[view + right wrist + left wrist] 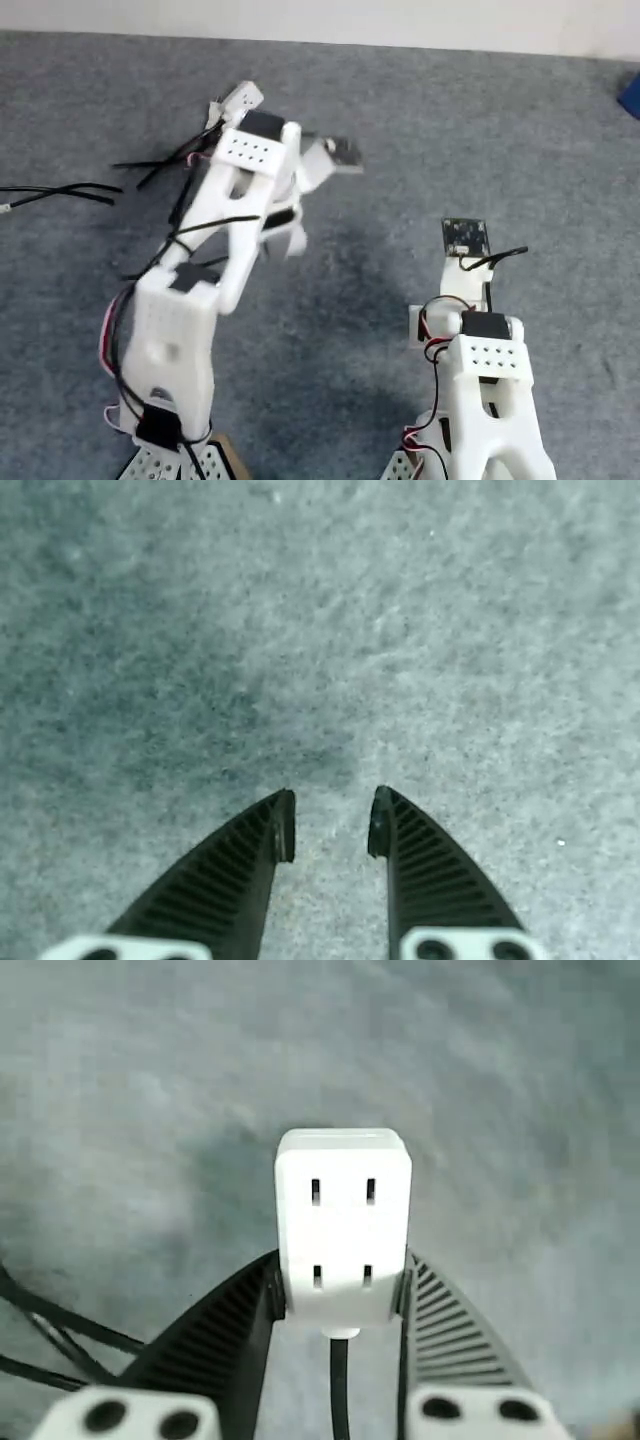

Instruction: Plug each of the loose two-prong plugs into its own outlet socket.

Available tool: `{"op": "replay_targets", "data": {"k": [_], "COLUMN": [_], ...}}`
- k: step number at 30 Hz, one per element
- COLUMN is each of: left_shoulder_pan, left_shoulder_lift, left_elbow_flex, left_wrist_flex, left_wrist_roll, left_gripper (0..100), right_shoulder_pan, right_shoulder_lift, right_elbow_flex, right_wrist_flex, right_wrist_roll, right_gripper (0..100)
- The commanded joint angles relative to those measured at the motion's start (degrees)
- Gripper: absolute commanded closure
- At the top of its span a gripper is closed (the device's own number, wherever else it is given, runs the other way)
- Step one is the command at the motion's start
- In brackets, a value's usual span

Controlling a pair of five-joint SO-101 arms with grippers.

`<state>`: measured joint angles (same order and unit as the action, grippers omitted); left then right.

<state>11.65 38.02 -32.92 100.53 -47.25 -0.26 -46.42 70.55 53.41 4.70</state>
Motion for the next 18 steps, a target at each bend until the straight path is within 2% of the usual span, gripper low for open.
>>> {"op": "replay_targets", "data": {"k": [1, 3, 7, 9, 14, 18], "left_shoulder_pan": [1.54, 1.89, 2.51, 5.05, 15.43, 26.15], "left_shoulder_lift": [-19.38, -25.36, -36.97, -42.42, -53.93, -56.57], "left_elbow_flex": [25.63, 35.56, 55.69, 64.57, 78.81, 83.47], "left_wrist_flex": [1.14, -1.14, -14.86, -20.92, -33.93, -36.92], "left_wrist_roll": [-7.65, -8.97, -8.88, -8.79, -3.87, 0.00], "left_gripper": [100, 100, 100, 100, 100, 100], "right_shoulder_pan": [-0.57, -0.57, -0.57, -0.66, -2.68, -2.95], "right_shoulder_lift": [0.22, 0.22, 0.22, 0.57, 0.57, 0.57], "right_elbow_flex": [-2.59, -2.59, -2.59, -2.59, -2.59, -2.68], "right_wrist_flex": [-0.40, -0.40, -0.40, -0.40, 0.66, 1.01], "right_wrist_roll": [0.62, 0.62, 0.62, 0.62, 0.62, 0.62], "right_gripper": [86.5, 86.5, 86.5, 86.5, 86.5, 86.5]}}
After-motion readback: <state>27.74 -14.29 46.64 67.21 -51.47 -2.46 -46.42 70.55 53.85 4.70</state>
